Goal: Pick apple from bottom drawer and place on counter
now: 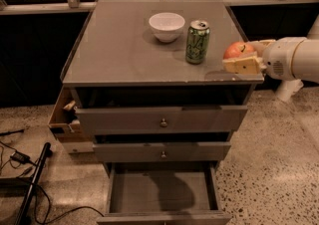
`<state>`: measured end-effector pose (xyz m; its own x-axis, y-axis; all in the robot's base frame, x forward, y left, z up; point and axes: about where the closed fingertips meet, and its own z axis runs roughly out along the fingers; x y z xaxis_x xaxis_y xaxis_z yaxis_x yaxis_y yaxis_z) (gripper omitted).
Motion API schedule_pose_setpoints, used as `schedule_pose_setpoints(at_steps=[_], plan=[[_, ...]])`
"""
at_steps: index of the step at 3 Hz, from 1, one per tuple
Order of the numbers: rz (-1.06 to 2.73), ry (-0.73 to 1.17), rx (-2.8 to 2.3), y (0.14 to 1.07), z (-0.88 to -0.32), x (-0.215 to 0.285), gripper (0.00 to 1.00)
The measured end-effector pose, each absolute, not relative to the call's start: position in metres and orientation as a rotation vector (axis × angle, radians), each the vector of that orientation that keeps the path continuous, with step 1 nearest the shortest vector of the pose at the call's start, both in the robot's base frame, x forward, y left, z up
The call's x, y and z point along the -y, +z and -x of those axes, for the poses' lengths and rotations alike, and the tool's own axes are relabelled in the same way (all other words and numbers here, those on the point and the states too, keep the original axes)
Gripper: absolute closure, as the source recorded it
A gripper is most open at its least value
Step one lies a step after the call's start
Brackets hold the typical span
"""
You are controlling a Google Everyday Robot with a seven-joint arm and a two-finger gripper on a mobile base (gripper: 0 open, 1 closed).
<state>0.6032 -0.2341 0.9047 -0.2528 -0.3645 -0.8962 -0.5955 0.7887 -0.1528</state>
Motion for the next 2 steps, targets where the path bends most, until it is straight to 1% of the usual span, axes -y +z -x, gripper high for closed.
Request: schedule_pose_setpoints(at_steps=[1, 2], plan=[[0.667, 0.276, -1.882, 0.896, -0.632, 0.248, 1.0], [0.629, 0.306, -1.901, 0.884, -0.66, 0.251, 1.0]])
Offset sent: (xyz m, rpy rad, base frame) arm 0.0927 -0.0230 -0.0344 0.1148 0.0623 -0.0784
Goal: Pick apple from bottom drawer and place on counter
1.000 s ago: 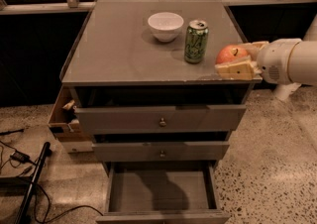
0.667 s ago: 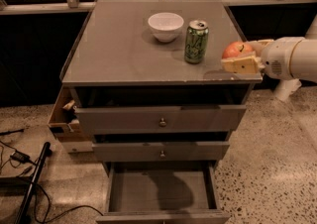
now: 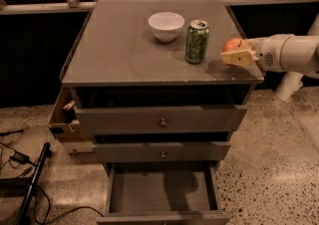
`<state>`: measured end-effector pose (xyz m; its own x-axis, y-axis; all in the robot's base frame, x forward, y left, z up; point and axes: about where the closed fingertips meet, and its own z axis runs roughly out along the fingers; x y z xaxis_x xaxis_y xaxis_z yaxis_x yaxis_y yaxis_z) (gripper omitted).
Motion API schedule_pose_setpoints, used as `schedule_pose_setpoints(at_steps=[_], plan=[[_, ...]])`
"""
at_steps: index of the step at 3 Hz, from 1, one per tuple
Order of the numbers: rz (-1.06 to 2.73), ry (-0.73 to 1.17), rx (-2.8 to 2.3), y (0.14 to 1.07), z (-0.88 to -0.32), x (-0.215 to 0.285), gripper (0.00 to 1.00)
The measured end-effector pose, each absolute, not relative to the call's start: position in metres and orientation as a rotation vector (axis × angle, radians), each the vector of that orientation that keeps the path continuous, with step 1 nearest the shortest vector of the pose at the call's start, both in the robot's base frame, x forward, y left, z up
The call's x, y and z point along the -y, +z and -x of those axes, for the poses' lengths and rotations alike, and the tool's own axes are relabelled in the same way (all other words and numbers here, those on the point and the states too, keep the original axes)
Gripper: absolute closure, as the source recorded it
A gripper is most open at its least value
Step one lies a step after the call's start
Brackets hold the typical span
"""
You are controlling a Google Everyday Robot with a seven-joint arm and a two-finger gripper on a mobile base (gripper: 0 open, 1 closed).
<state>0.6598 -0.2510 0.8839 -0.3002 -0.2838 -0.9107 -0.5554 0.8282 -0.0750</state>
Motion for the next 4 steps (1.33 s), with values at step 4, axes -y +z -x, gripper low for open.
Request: schedule_pose_setpoints(at_steps=[4], plan=[[0.533, 0.431, -1.978, 0.849, -0.702, 0.245, 0.85]])
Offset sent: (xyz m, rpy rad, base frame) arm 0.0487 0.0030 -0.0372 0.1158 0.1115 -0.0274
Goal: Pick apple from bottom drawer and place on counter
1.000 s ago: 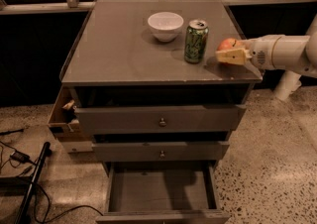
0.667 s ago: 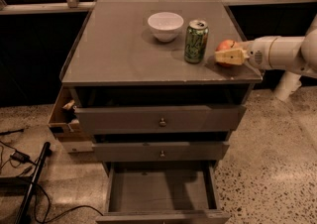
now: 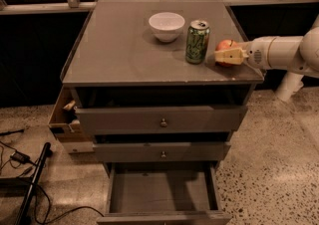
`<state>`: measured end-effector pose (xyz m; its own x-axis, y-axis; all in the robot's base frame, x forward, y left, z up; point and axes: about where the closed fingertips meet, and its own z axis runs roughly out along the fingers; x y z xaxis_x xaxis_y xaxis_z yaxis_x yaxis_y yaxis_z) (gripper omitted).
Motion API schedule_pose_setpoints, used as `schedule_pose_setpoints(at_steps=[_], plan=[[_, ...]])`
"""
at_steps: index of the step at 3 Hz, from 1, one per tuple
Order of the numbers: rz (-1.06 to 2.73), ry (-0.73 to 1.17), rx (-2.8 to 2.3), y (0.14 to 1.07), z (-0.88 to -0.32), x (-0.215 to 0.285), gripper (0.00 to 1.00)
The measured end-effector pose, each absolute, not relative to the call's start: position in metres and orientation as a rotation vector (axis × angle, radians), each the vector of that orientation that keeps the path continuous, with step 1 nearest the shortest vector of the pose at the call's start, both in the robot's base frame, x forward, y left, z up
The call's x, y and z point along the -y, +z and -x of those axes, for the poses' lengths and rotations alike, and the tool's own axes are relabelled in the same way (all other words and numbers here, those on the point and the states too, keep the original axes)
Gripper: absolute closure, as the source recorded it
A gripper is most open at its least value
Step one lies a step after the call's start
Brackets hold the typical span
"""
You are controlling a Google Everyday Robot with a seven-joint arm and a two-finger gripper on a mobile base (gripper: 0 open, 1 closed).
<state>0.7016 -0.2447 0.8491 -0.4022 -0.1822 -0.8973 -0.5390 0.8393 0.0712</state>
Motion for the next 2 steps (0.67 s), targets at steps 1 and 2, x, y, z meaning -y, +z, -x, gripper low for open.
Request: schedule_pose_setpoints(at_steps=[1, 2], plan=[[0.533, 0.431, -1.978, 0.8491, -0.7016, 0.2447, 0.62], [0.533, 0.431, -1.978, 0.8491, -0.7016, 0.2447, 0.39]])
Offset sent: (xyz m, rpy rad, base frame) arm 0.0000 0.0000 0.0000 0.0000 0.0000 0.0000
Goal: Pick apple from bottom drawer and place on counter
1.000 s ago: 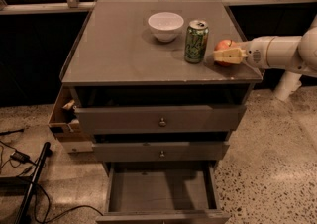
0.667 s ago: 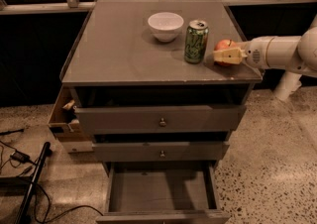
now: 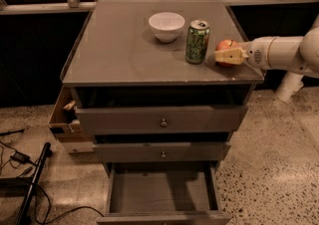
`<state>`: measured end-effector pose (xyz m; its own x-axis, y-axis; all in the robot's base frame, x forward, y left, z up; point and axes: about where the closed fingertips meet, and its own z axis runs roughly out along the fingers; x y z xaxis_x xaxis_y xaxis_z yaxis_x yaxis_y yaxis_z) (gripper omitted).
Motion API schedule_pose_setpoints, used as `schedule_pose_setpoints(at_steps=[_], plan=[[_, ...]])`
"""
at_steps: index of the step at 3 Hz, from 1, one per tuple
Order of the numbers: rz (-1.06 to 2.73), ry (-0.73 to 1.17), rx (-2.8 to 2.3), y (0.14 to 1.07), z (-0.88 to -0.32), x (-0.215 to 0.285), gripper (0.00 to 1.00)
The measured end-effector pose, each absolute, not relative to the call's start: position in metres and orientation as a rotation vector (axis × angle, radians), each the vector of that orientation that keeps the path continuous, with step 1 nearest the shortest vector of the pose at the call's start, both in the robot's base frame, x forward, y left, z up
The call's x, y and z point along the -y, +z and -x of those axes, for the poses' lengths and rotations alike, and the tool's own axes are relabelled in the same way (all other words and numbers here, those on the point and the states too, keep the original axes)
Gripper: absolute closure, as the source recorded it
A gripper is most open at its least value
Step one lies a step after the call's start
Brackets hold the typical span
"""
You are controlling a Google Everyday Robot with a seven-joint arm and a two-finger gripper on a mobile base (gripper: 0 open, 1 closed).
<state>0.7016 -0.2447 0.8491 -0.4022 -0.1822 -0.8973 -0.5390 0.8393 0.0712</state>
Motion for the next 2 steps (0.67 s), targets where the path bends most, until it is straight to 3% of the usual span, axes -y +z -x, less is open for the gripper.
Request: schedule_pose_setpoints(at_steps=[1, 2], plan=[[0.533, 0.431, -1.978, 0.8491, -0.7016, 0.2446, 0.15], [0.533, 0.431, -1.978, 0.8491, -0.7017, 0.2446, 0.0]])
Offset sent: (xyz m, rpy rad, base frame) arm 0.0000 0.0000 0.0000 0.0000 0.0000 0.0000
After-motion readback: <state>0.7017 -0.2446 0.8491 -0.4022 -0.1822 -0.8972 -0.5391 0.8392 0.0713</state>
